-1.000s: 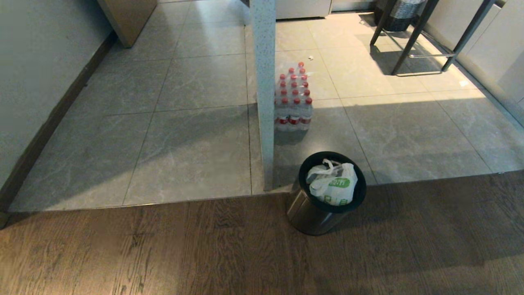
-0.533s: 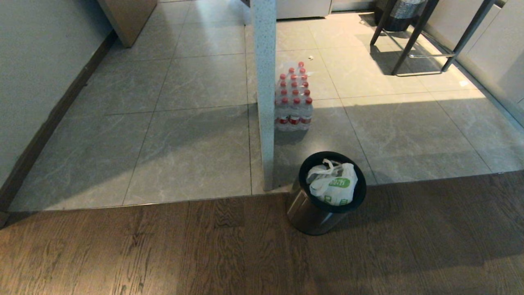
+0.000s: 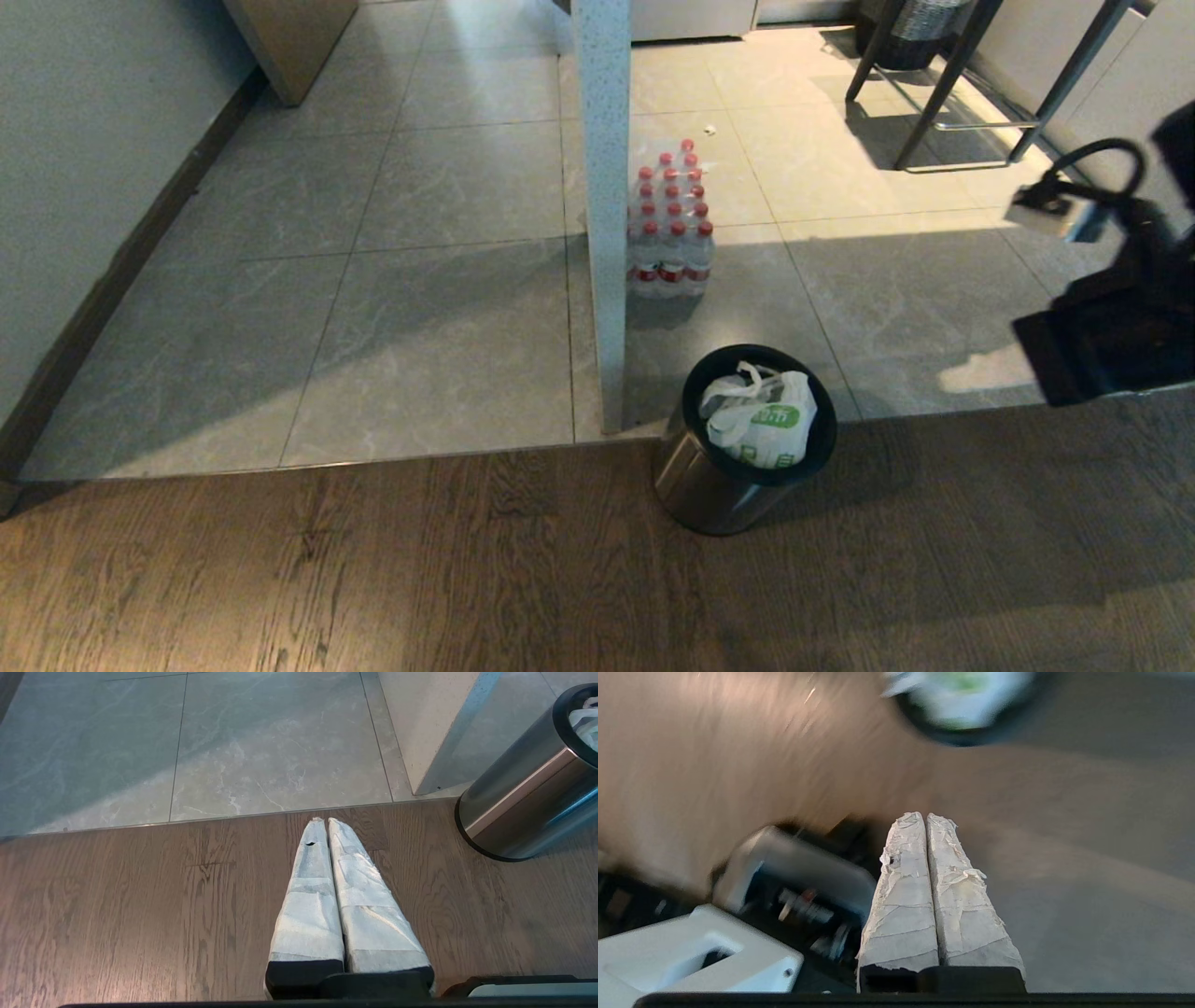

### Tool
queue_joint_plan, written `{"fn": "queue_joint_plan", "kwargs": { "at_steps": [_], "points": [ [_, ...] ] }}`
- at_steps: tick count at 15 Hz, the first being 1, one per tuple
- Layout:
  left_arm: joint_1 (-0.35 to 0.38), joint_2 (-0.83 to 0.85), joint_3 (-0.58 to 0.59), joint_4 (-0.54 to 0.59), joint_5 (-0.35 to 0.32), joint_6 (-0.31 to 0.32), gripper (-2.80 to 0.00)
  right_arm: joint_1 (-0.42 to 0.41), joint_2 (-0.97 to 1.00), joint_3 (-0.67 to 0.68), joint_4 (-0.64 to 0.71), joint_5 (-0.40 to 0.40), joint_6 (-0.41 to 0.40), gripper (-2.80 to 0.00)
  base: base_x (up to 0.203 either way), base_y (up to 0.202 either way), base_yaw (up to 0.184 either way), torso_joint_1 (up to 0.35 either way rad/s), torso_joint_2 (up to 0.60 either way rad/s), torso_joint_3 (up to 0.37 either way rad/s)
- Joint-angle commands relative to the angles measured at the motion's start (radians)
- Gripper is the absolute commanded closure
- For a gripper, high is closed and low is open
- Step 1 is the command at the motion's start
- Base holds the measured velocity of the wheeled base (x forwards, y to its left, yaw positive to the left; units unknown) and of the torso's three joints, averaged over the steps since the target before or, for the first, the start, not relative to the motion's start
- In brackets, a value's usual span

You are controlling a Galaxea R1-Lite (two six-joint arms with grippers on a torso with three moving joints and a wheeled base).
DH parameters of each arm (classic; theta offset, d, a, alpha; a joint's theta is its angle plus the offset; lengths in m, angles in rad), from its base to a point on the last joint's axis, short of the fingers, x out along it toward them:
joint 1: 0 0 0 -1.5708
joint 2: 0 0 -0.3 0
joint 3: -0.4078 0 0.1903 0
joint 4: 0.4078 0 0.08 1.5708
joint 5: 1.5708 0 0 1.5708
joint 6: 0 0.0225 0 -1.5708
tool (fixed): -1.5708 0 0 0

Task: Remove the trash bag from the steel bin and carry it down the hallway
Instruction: Place the outer trash can on the ground

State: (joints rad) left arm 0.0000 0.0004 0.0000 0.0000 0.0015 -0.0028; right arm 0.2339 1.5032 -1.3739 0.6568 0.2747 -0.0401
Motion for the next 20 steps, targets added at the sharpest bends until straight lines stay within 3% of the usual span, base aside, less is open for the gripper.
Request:
{"fn": "queue_joint_plan", "kwargs": {
  "at_steps": [1,3,5,6,10,16,20],
  "points": [
    [0.0,-0.002,0.002,0.0,0.0,0.0,0.0,0.041,0.271,-0.024,-0.098,0.033,-0.007,0.0,0.0,0.0,0.0,0.0,0.0,0.0],
    [0.0,-0.002,0.002,0.0,0.0,0.0,0.0,0.064,0.388,-0.023,-0.28,0.048,-0.006,0.0,0.0,0.0,0.0,0.0,0.0,0.0],
    [0.0,-0.002,0.002,0.0,0.0,0.0,0.0,0.089,0.464,-0.01,-0.321,0.05,-0.014,0.0,0.0,0.0,0.0,0.0,0.0,0.0],
    [0.0,-0.002,0.002,0.0,0.0,0.0,0.0,0.097,0.504,-0.013,-0.333,0.043,-0.01,-2.8,0.0,0.0,0.0,0.0,0.0,0.0],
    [0.0,-0.002,0.002,0.0,0.0,0.0,0.0,0.117,0.621,-0.073,-0.348,-0.043,-0.012,-2.8,0.0,0.0,0.0,0.0,0.0,0.0],
    [0.0,-0.002,0.002,0.0,0.0,0.0,0.0,0.127,0.677,-0.086,-0.358,-0.046,-0.018,-2.8,0.0,0.0,0.0,0.0,0.0,0.0],
    [0.0,-0.002,0.002,0.0,0.0,0.0,0.0,0.139,0.726,-0.089,-0.452,-0.049,-0.02,-2.8,0.0,0.0,0.0,0.0,0.0,0.0]
  ]
}}
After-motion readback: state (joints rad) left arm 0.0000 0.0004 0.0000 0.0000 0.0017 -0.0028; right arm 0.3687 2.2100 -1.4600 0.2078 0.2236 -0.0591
